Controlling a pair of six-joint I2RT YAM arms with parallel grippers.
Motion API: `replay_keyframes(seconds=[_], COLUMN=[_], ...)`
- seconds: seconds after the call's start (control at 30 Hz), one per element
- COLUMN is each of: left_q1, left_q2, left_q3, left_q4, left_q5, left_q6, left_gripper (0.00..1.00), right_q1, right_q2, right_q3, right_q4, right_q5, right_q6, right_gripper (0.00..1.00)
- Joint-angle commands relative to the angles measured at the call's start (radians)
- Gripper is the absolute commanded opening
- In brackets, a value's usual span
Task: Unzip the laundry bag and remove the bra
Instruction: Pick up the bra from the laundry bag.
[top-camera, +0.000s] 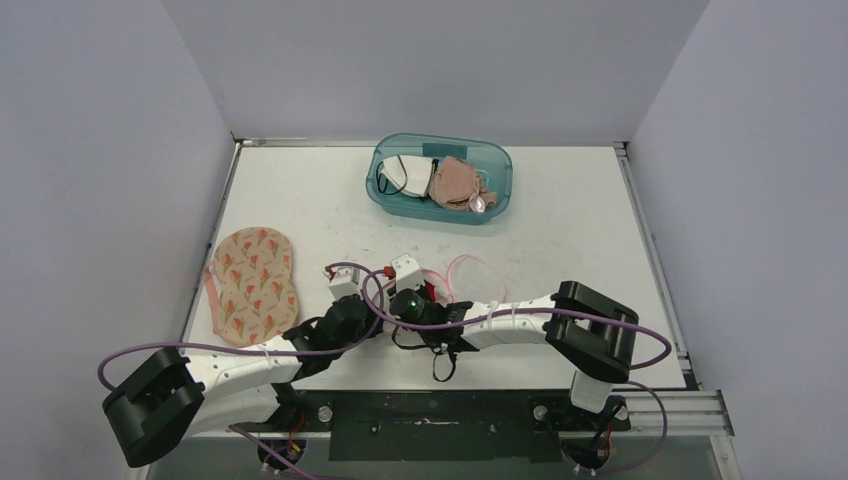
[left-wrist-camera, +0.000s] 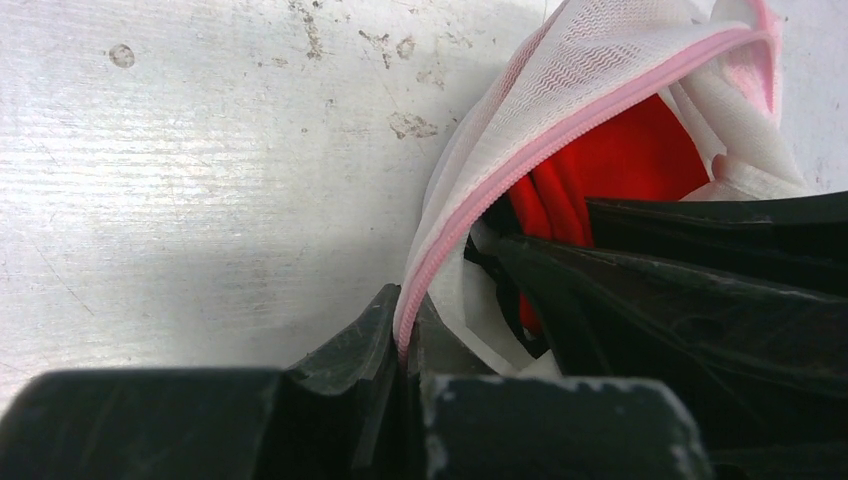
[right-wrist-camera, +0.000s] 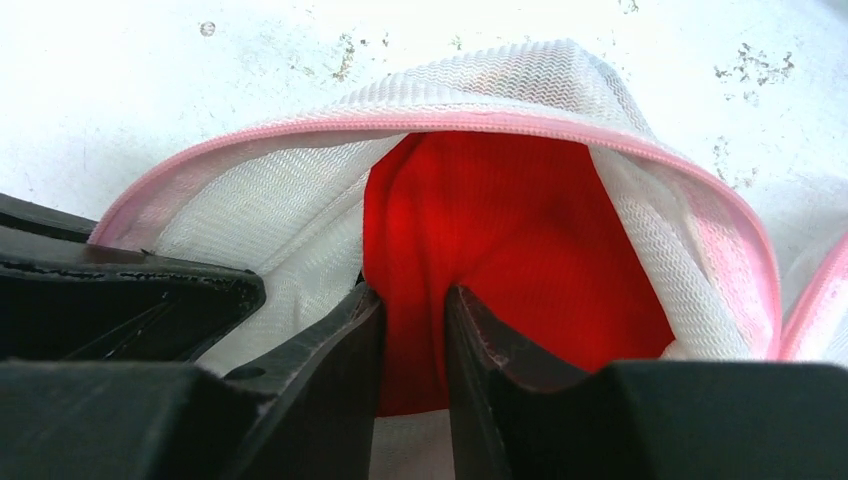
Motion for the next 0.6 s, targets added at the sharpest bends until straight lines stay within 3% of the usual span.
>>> replay_keyframes(seconds=[0.0, 0.13, 0.27, 0.57], left_q1=[-0.002, -0.002, -0.001, -0.001], left_q2=[0.016, 0.015, 0.008, -0.021], left_q3=[0.012, 0.012, 0.012, 0.027], left_q4=[0.04, 0.041, 0.039, 0.021], left_q5=[0.005, 0.007, 0.006, -0.001], left_q6=[0.009, 0.007, 0.008, 0.013], left_gripper=[0.0, 0.0, 0.0, 0.0], right_q1=[0.002, 0.001, 0.0, -0.012], right_q2=[-0.045, -0.058, -0.074, -0.211], right_q3=[-0.008, -0.012, -0.016, -0.041], right_q4=[0.007, 0.012, 0.014, 0.032], right_q5=[-0.005, -0.012, -0.02, -0.152], right_q6=[0.0, -0.004, -0.005, -0.024], right_gripper=[0.26, 0.2, 0.06, 0.05])
